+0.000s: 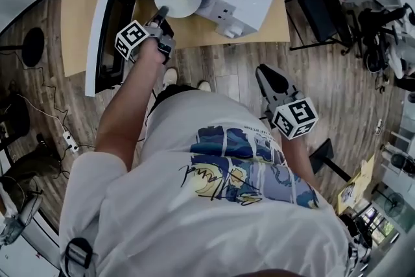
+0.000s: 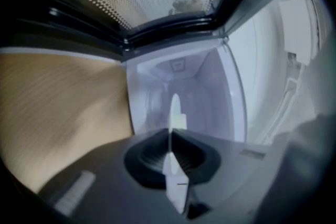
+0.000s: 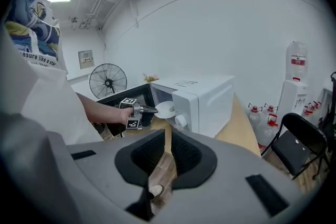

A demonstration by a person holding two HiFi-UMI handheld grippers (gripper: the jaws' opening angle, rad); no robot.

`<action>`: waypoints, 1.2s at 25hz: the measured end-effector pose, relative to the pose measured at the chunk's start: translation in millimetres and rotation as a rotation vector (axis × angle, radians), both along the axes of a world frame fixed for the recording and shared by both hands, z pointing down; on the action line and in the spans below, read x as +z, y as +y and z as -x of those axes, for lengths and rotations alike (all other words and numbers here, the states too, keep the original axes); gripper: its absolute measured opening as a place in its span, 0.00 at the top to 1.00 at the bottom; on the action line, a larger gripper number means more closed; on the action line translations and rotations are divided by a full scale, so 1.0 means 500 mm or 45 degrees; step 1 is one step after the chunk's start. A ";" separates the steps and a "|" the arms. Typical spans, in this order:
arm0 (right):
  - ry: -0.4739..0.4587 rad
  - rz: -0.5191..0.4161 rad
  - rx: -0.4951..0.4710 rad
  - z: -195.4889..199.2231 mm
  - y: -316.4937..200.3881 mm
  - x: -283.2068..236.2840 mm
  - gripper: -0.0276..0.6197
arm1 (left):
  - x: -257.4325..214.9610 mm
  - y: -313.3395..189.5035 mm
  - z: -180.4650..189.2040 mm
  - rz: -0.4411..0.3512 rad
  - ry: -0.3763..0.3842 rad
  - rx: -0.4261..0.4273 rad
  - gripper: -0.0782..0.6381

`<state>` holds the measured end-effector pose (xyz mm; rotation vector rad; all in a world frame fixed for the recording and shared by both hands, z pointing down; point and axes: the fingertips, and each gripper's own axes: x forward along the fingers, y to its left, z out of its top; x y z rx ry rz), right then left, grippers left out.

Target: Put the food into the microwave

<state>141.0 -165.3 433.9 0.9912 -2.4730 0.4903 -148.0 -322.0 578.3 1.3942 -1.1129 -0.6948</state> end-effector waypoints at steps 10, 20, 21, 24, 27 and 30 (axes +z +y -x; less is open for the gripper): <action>0.020 0.032 0.081 0.033 -0.002 0.009 0.91 | 0.018 -0.043 -0.019 0.017 0.004 0.067 0.87; 0.028 0.044 0.120 0.056 -0.005 0.010 0.91 | 0.034 -0.067 -0.006 0.045 -0.007 0.120 0.87; 0.028 0.044 0.122 0.058 -0.005 0.010 0.91 | 0.037 -0.070 -0.006 0.052 -0.006 0.117 0.87; 0.031 0.047 0.131 0.062 -0.003 0.009 0.91 | 0.042 -0.077 -0.006 0.067 -0.001 0.113 0.87; 0.038 0.053 0.143 0.061 0.001 0.011 0.91 | 0.043 -0.086 -0.003 0.071 -0.007 0.113 0.87; 0.041 0.061 0.159 0.059 0.005 0.014 0.91 | 0.048 -0.096 0.002 0.080 -0.018 0.103 0.87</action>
